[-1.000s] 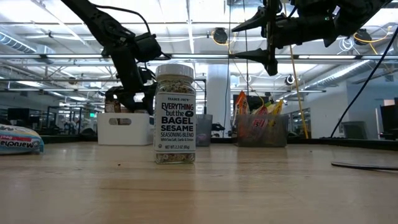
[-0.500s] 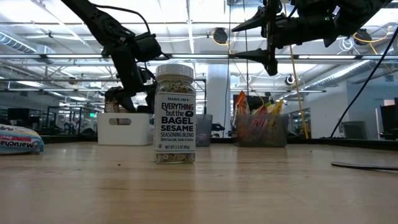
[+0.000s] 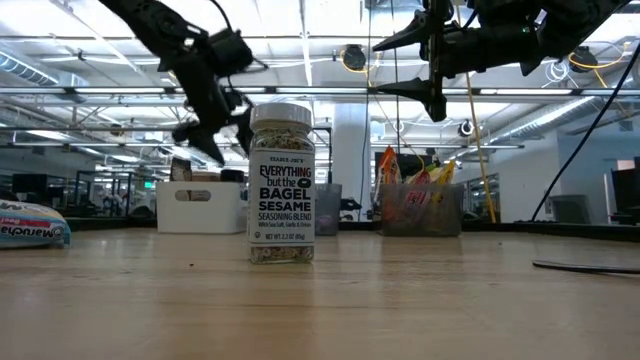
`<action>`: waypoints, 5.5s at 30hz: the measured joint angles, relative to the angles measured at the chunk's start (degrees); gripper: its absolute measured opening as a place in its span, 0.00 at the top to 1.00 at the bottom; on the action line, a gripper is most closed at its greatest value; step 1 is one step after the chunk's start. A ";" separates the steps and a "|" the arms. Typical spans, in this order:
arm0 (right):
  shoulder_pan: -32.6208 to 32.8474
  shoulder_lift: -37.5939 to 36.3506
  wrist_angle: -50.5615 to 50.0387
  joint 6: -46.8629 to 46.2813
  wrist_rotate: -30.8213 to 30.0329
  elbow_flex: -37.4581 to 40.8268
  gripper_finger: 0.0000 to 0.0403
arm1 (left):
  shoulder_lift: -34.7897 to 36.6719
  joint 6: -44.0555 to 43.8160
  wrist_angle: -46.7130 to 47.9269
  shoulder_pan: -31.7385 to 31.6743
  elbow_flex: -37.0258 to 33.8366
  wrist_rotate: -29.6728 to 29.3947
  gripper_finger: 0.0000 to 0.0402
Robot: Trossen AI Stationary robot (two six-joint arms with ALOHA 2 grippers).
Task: Pick & Place Food Item
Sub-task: Put the blue noodle pack into the right black bin
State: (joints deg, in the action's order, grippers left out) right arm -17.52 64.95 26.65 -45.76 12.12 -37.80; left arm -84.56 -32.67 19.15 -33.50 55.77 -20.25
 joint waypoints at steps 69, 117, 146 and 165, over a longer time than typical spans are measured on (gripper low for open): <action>22.64 13.77 12.59 -0.09 -21.00 0.00 0.33 | 36.04 -1.72 39.08 24.72 -20.29 32.62 0.39; 24.00 13.77 12.52 -3.05 -16.48 0.00 0.33 | 10.41 12.66 34.22 7.04 -25.45 54.33 0.39; 24.00 13.77 12.09 -3.04 -16.50 0.00 0.33 | 11.61 13.06 30.11 7.06 -25.42 55.13 0.96; 23.98 13.77 15.28 0.41 -16.76 0.00 0.33 | 22.18 6.61 15.23 7.65 -7.67 56.49 0.99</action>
State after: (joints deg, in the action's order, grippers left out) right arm 6.46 78.72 41.94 -45.34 -4.64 -37.80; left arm -62.38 -26.06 34.37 -25.84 48.11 36.25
